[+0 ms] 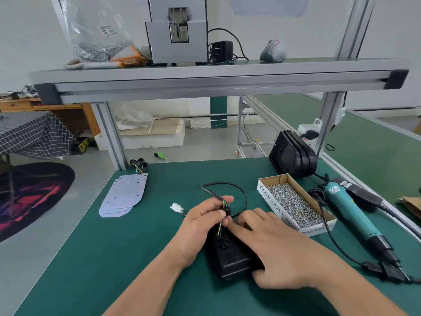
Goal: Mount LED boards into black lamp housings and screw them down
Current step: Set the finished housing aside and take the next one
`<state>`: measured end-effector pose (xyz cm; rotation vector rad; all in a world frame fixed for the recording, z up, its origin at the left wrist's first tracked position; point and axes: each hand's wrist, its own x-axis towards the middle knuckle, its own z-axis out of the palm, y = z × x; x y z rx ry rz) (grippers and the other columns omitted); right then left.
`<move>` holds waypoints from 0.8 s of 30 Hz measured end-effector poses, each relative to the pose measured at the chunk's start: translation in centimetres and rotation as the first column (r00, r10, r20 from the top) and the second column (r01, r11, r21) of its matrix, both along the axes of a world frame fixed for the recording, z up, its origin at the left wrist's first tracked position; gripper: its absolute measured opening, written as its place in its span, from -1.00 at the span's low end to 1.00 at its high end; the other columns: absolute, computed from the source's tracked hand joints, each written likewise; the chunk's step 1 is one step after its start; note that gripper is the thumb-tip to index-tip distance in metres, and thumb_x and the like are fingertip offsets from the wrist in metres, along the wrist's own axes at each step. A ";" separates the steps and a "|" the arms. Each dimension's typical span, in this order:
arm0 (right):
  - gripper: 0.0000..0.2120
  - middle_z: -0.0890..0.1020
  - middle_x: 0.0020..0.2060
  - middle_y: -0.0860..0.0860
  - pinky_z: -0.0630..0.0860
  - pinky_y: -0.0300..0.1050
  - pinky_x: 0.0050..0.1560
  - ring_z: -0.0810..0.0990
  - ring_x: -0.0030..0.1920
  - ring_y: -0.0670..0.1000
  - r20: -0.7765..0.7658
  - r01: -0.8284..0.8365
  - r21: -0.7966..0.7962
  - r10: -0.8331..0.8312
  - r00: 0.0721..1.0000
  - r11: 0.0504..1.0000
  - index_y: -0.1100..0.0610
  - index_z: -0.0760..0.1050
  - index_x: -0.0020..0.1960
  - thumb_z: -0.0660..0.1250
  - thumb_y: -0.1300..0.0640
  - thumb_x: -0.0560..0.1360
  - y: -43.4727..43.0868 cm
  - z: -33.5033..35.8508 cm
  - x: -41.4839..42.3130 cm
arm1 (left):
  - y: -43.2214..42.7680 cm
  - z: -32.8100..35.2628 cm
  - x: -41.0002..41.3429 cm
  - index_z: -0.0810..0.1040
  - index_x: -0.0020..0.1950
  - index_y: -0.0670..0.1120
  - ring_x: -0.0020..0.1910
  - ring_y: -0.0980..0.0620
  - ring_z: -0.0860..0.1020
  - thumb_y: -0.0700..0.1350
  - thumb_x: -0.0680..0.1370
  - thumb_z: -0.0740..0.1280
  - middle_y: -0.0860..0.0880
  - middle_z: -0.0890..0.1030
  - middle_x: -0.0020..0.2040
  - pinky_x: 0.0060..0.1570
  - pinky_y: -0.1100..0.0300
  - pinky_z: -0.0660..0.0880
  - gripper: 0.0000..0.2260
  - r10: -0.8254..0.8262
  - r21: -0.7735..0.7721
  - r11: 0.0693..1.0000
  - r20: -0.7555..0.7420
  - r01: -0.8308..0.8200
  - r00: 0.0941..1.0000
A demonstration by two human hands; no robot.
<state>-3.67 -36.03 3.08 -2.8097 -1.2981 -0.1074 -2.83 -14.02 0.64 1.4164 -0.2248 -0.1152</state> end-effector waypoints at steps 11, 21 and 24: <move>-0.81 0.66 0.15 -0.24 0.47 -0.29 0.23 0.58 0.22 -0.26 -0.477 0.443 0.707 -0.092 0.874 0.552 -0.14 0.63 0.23 0.36 -0.11 0.65 2.1 0.5 1.7 | 0.2 0.2 -0.4 0.71 0.12 0.01 0.05 0.08 0.63 0.06 0.67 0.32 0.04 0.70 -0.01 0.17 0.13 0.50 -0.79 -0.044 0.248 0.968 0.093 0.019 0.995; -0.91 0.66 -0.22 -0.15 0.54 -0.27 -0.20 0.60 -0.22 -0.15 -0.525 0.498 0.818 0.020 0.851 0.288 -0.09 0.62 -0.05 0.39 0.07 0.59 4.7 -0.6 1.9 | -0.8 0.1 -0.7 0.68 0.15 -0.19 0.12 -0.06 0.65 -0.09 0.70 0.28 -0.21 0.71 0.10 0.23 0.04 0.57 -0.76 -0.017 0.219 0.976 0.118 -0.009 0.993; -0.92 0.60 -0.32 -0.14 0.49 -0.27 -0.24 0.53 -0.29 -0.14 -0.543 0.526 0.827 0.038 0.839 0.200 -0.07 0.58 -0.08 0.33 -0.01 0.57 4.7 -1.1 2.5 | -1.3 0.4 -0.4 0.70 0.11 -0.17 0.04 -0.02 0.64 -0.08 0.66 0.28 -0.13 0.72 0.02 0.13 0.13 0.55 -0.76 -0.012 0.196 0.980 0.124 -0.013 0.992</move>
